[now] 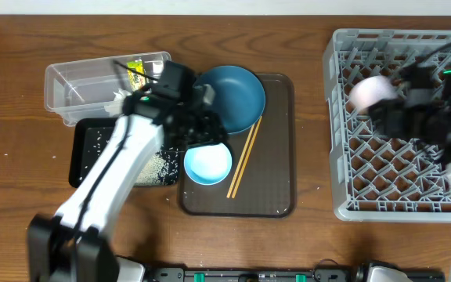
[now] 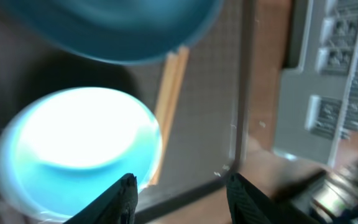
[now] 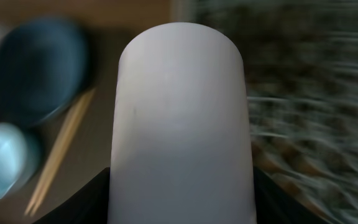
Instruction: Sort waste into correct bins and load items into the dishwasher rack
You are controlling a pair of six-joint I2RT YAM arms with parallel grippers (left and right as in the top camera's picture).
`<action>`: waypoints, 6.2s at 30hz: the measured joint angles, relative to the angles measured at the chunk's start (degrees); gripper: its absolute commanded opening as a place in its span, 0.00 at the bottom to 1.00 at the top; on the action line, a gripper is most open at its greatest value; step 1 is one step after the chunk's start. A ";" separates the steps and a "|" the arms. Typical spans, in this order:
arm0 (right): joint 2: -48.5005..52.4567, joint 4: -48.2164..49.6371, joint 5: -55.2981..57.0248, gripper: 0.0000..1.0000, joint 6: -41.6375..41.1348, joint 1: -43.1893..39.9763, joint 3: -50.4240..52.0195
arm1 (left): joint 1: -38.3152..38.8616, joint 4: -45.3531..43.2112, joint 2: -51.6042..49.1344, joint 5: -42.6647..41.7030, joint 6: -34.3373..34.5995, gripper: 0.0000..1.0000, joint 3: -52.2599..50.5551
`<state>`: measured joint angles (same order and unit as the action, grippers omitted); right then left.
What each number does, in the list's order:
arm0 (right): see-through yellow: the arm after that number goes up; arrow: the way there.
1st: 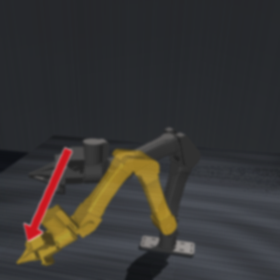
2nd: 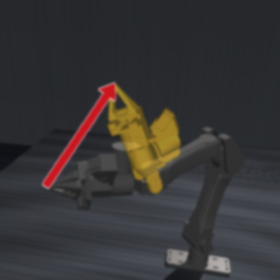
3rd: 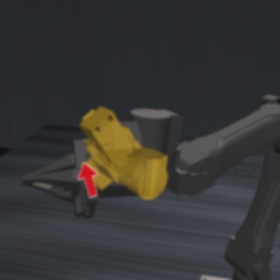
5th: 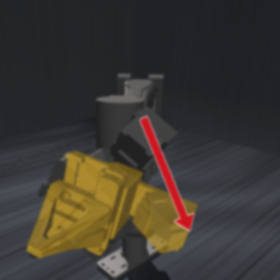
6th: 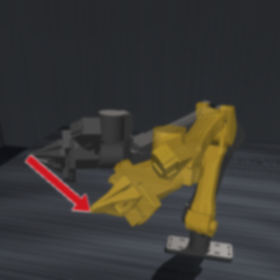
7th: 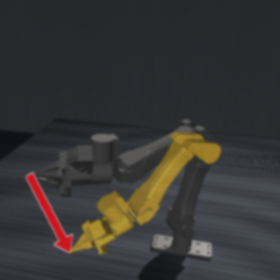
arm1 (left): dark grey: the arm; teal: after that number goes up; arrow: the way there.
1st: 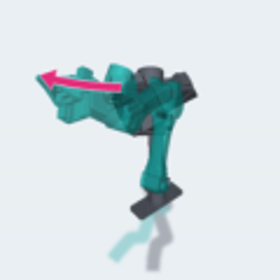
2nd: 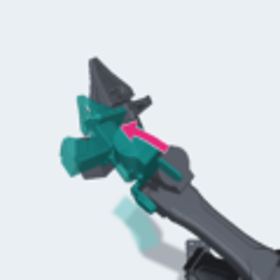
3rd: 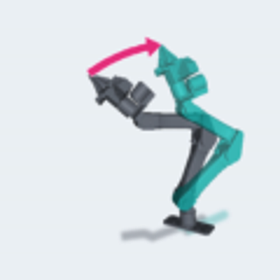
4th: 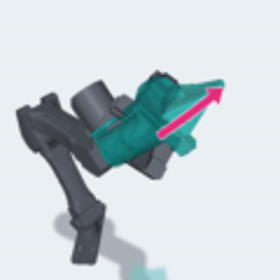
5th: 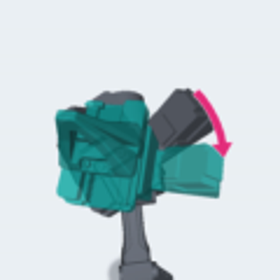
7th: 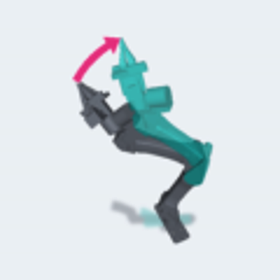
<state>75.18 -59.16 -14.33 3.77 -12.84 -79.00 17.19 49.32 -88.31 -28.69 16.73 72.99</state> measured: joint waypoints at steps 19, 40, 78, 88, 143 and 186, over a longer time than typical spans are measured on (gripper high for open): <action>24.68 -11.56 15.54 0.01 -13.75 -26.03 -25.49 | -0.66 1.97 12.33 12.37 -1.55 0.49 0.00; 37.59 -8.55 9.20 0.96 -17.51 -34.71 -26.05 | -0.66 2.73 12.33 12.57 -1.57 0.49 0.00; 28.39 -2.62 -5.73 0.86 -5.92 13.51 -26.71 | -0.63 15.80 12.33 29.29 2.36 0.59 0.00; 42.36 3.87 9.18 0.57 -16.22 33.11 -26.69 | -0.63 16.68 12.33 33.20 4.31 0.59 0.00; 25.70 26.34 65.20 0.01 8.41 2.03 -26.99 | -0.63 16.28 12.33 33.59 4.46 0.60 0.00; 42.56 44.98 62.69 0.01 42.77 -10.49 -25.79 | -0.63 14.75 12.33 33.38 5.79 0.60 0.00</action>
<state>117.73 -14.17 48.36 46.54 -23.33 -104.79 16.56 64.07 -75.99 4.69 22.52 72.99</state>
